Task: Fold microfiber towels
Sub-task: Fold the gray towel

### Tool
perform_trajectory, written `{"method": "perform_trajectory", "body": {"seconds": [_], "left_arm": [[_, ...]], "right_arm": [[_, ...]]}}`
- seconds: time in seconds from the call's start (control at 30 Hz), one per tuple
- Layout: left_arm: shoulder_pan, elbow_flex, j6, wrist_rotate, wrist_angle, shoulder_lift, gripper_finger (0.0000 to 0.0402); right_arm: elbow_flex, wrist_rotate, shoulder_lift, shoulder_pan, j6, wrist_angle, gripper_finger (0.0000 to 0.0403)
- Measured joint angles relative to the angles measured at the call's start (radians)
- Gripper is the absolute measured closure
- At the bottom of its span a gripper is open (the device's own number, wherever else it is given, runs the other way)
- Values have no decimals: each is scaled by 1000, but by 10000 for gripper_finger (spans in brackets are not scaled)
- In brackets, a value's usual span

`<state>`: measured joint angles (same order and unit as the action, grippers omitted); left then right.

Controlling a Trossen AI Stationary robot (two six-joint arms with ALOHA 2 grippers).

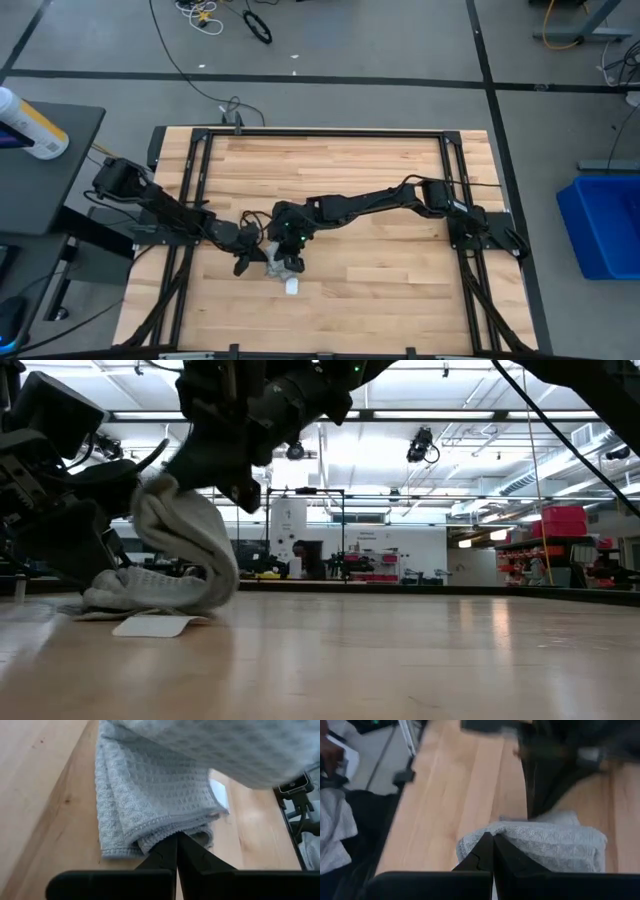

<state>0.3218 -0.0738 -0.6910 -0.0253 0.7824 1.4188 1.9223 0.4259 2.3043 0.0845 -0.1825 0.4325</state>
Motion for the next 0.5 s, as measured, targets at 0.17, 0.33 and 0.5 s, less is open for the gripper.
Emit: {"method": "perform_trajectory", "body": {"seconds": [0.17, 0.33, 0.5], "left_arm": [[0, 0, 2, 11, 1, 20, 400], [0, 1, 4, 11, 1, 20, 401], [0, 1, 2, 15, -2, 21, 401]], "right_arm": [[4, 4, 0, -4, -16, -17, 403], [3, 23, 49, -5, -44, -33, 403], [65, 69, 160, -10, -63, -53, 403]]}}
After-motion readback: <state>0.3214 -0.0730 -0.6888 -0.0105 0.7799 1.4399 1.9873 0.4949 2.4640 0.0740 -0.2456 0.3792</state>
